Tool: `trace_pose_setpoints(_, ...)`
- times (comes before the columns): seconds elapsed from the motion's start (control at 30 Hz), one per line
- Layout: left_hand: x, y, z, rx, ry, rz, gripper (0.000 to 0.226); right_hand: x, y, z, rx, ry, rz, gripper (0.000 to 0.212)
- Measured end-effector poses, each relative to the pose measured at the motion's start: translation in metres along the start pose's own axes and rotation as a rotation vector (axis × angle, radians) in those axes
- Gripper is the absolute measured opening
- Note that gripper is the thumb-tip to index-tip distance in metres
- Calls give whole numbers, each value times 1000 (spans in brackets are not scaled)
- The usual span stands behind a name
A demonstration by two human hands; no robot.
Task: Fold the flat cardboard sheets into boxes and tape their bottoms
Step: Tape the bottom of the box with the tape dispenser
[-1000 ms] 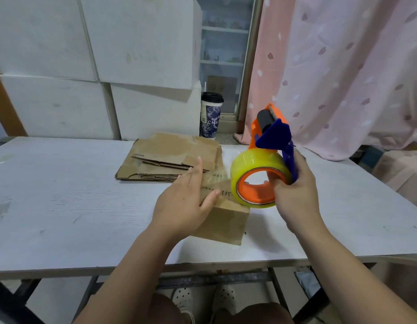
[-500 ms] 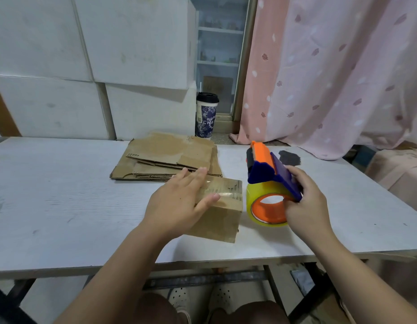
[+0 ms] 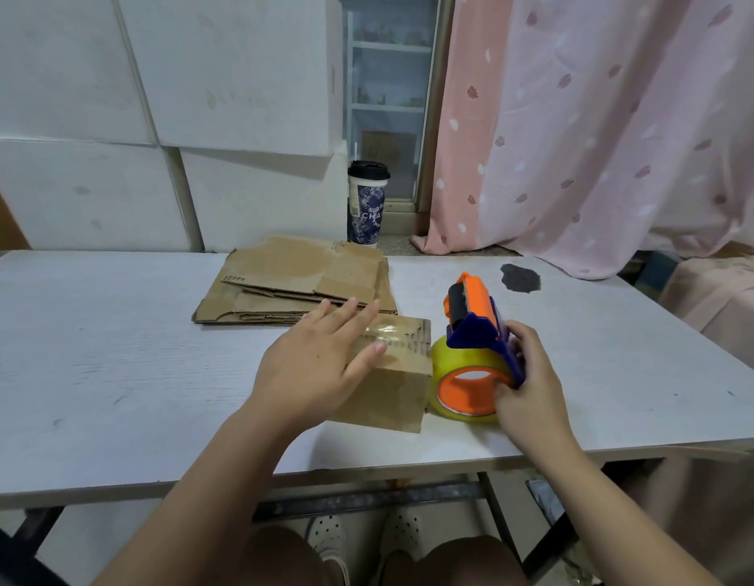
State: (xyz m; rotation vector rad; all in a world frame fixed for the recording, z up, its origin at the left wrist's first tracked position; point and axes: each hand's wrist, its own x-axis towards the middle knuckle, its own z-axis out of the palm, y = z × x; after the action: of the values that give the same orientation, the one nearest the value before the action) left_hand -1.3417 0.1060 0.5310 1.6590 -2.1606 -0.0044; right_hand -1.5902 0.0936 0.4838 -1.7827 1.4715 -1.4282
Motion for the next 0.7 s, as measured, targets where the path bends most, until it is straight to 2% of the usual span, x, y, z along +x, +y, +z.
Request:
trace_pose_setpoints(0.07,-3,0,-4,-27,-10,-2,50,-2,5,0,-79,-78,33,70)
trace_pose_setpoints(0.17,1,4,-8,156,4,9,58,1,5,-6,-270,-154,-22,68)
trace_pose_setpoints(0.23,10,9,-10,207,3,26,50,4,-1,-6,-279,-195,-48,65)
trace_pose_setpoints(0.33,13,20,-7,83,-23,-12,41,7,-14,-3,-213,-214,-48,52)
trace_pose_setpoints(0.4,13,21,-6,35,-33,-95,48,11,-23,-1,-187,-214,-60,56)
trace_pose_setpoints(0.47,14,18,-7,37,-31,-177,54,14,-29,0,-197,-255,-57,75)
trace_pose_setpoints(0.53,16,14,-7,97,-42,-203,52,17,-31,4,-277,-298,-86,84)
trace_pose_setpoints(0.7,21,4,-5,150,-149,-252,58,34,-33,12,-310,-269,-142,66)
